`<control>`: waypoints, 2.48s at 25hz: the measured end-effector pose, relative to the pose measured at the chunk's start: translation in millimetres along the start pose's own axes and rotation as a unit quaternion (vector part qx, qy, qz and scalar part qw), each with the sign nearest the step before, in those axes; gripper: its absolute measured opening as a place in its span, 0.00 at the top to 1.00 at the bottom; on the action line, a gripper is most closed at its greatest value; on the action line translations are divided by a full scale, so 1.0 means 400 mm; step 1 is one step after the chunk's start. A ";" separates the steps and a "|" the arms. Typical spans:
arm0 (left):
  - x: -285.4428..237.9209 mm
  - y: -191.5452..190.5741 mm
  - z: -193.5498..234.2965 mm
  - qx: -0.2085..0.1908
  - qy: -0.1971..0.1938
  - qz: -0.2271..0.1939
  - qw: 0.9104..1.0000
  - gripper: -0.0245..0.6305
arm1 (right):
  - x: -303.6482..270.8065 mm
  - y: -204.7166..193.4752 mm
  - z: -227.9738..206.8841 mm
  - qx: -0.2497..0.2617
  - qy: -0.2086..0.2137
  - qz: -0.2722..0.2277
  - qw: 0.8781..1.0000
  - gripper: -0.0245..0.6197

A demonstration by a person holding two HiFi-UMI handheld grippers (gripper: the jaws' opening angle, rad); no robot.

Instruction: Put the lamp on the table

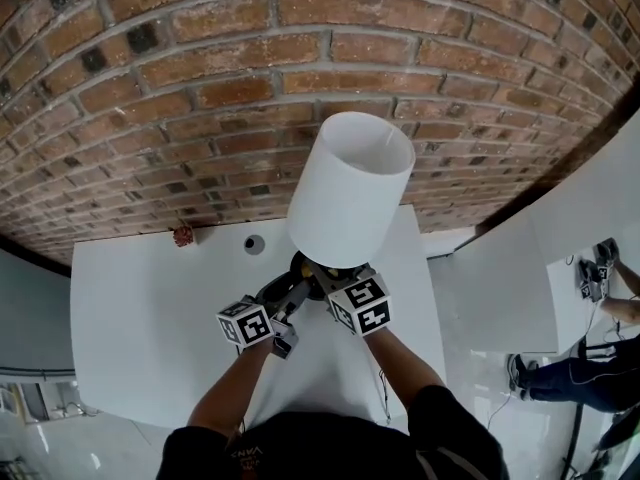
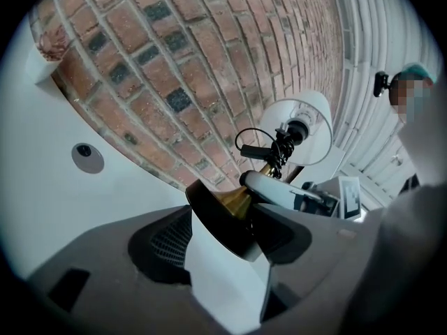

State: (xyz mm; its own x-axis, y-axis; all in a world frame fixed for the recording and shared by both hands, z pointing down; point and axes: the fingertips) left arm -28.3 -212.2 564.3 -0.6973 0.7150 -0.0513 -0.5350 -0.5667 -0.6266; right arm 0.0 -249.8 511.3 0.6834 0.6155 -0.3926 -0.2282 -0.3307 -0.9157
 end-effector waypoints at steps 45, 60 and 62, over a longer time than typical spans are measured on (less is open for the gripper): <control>0.143 0.079 0.073 -0.348 0.172 0.077 0.918 0.96 | -0.160 -0.141 -0.225 -0.005 -0.103 -0.044 0.994 0.79; 0.137 0.067 0.065 -0.350 0.164 0.081 0.919 0.96 | -0.151 -0.156 -0.221 0.005 -0.103 -0.071 0.992 0.78; 0.138 0.069 0.063 -0.349 0.166 0.079 0.919 0.96 | -0.151 -0.157 -0.221 0.005 -0.103 -0.073 0.992 0.77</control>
State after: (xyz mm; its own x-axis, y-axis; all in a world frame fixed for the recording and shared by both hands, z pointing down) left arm -93.6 -198.7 563.8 -0.4945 0.7970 -0.3467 0.0771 -0.3571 -0.9309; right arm 34.5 -329.5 600.1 0.5531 0.7901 -0.2642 -0.1450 -0.2210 -0.9644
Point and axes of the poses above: the fingertips, and each gripper's own axes: x backward along the fingers, z to its left, y out of its top, and after that the axes turned 2 degrees about -y, right-handed
